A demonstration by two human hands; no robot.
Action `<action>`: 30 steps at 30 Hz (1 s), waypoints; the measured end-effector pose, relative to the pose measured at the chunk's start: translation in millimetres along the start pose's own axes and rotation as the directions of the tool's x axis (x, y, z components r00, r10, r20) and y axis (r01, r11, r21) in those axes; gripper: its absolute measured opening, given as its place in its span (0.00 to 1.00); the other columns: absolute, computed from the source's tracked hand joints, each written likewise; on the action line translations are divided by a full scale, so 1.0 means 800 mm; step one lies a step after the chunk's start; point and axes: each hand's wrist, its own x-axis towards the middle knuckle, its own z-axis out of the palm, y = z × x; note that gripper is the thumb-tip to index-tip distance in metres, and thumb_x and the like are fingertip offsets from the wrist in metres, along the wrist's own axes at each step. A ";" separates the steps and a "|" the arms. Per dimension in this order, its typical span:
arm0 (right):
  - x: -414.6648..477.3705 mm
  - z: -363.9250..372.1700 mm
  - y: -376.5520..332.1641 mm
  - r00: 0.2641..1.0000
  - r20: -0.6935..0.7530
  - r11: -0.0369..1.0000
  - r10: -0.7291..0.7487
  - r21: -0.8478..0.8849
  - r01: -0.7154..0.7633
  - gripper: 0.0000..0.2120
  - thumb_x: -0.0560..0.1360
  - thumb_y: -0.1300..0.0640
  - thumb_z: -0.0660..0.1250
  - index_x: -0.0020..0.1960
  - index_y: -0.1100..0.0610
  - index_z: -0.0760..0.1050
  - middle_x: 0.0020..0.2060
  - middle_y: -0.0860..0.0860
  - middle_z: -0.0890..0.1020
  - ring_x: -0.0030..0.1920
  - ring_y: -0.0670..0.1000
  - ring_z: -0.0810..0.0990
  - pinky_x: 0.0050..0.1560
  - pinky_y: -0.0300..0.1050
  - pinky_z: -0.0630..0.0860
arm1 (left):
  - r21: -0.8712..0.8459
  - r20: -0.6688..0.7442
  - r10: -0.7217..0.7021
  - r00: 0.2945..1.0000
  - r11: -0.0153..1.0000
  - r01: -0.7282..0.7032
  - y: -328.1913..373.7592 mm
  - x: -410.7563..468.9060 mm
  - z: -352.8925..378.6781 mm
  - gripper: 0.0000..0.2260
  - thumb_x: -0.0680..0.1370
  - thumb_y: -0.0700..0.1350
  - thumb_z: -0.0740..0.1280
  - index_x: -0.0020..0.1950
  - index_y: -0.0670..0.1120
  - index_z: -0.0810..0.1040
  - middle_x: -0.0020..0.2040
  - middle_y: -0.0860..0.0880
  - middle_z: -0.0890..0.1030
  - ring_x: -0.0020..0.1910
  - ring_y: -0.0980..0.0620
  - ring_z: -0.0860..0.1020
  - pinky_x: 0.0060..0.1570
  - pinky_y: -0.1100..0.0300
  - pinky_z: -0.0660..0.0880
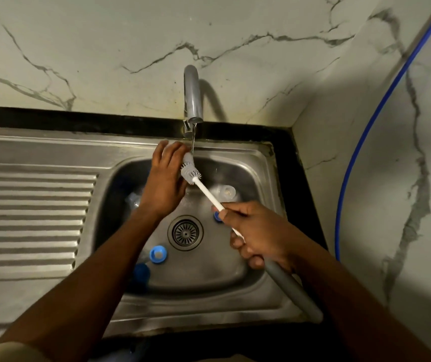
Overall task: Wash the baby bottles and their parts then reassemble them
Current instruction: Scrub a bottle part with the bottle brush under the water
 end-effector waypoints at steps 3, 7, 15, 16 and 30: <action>-0.010 0.004 0.014 0.991 -0.099 0.988 -0.087 -0.139 0.073 0.11 0.85 0.52 0.56 0.60 0.55 0.74 0.26 0.49 0.64 0.20 0.44 0.60 0.24 0.36 0.58 | -0.225 0.094 -0.085 0.992 0.969 0.105 -0.019 0.009 -0.011 0.26 0.73 0.34 0.72 0.69 0.45 0.70 0.65 0.44 0.76 0.67 0.46 0.73 0.67 0.43 0.71; -0.006 0.013 0.024 0.982 -0.178 0.985 -0.068 0.145 0.094 0.09 0.84 0.49 0.58 0.60 0.45 0.76 0.28 0.50 0.66 0.22 0.44 0.61 0.22 0.34 0.59 | -0.605 0.245 -0.348 0.905 0.674 0.423 0.006 0.010 -0.019 0.18 0.77 0.38 0.73 0.61 0.49 0.69 0.55 0.48 0.80 0.54 0.53 0.81 0.51 0.58 0.80; 0.022 0.038 0.009 0.983 -0.184 0.915 -0.014 0.393 0.087 0.10 0.83 0.48 0.61 0.61 0.47 0.78 0.27 0.49 0.68 0.22 0.43 0.61 0.20 0.34 0.59 | -0.776 0.304 -0.310 0.901 0.468 0.423 0.036 -0.007 -0.006 0.16 0.81 0.42 0.67 0.69 0.43 0.75 0.62 0.44 0.82 0.58 0.47 0.82 0.48 0.56 0.81; 0.021 0.039 0.008 0.985 -0.173 0.914 -0.018 0.397 0.086 0.11 0.83 0.48 0.61 0.61 0.48 0.77 0.26 0.49 0.68 0.22 0.43 0.61 0.20 0.34 0.59 | -0.773 0.307 -0.334 0.891 0.458 0.438 0.032 -0.006 -0.005 0.16 0.81 0.43 0.66 0.69 0.44 0.74 0.62 0.43 0.81 0.60 0.45 0.81 0.49 0.52 0.82; 0.034 0.055 -0.018 0.991 -0.132 0.862 0.011 0.505 0.057 0.12 0.84 0.53 0.58 0.62 0.55 0.76 0.27 0.48 0.67 0.22 0.42 0.62 0.19 0.34 0.59 | -0.815 0.400 -0.374 0.837 0.273 0.512 0.027 -0.009 -0.005 0.16 0.82 0.43 0.63 0.71 0.47 0.72 0.66 0.44 0.79 0.62 0.43 0.80 0.50 0.50 0.81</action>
